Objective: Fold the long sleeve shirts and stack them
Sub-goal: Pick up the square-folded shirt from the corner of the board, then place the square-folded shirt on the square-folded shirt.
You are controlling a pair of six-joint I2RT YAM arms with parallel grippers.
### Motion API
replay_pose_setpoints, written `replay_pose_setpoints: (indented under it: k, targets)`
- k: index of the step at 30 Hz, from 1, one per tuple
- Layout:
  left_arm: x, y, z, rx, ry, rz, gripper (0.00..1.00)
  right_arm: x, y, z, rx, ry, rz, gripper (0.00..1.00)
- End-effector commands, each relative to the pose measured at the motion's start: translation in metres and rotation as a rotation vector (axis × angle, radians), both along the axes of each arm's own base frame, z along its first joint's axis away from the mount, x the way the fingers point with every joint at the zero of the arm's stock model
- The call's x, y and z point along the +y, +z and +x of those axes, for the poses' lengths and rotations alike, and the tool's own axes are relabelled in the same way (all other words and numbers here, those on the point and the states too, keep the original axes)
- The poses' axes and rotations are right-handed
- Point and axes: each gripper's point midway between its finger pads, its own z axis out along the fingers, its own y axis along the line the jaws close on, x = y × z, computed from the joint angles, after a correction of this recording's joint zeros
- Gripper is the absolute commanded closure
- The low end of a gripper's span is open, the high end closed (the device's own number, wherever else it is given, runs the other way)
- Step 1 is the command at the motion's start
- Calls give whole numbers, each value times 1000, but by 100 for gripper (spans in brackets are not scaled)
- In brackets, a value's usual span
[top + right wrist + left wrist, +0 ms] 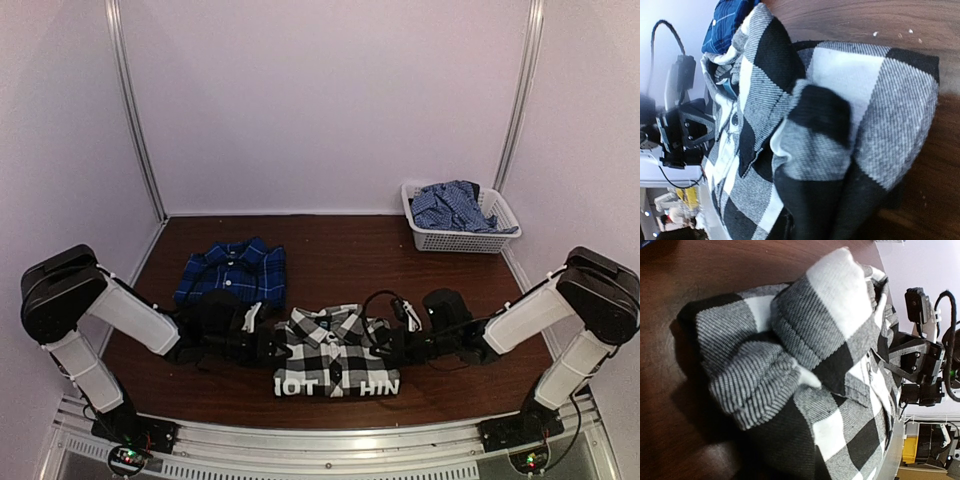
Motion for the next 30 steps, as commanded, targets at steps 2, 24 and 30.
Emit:
replay_pose_setpoints:
  k: [2, 24, 30]
  targets:
    - [-15, 41, 15, -94, -20, -106, 100, 12, 40, 4, -68, 26, 109, 97]
    - [65, 155, 122, -351, 91, -16, 100, 41, 168, 87, -343, -30, 70, 100]
    - [141, 153, 170, -335, 216, 118, 100, 91, 174, 132, -351, -1, 137, 100]
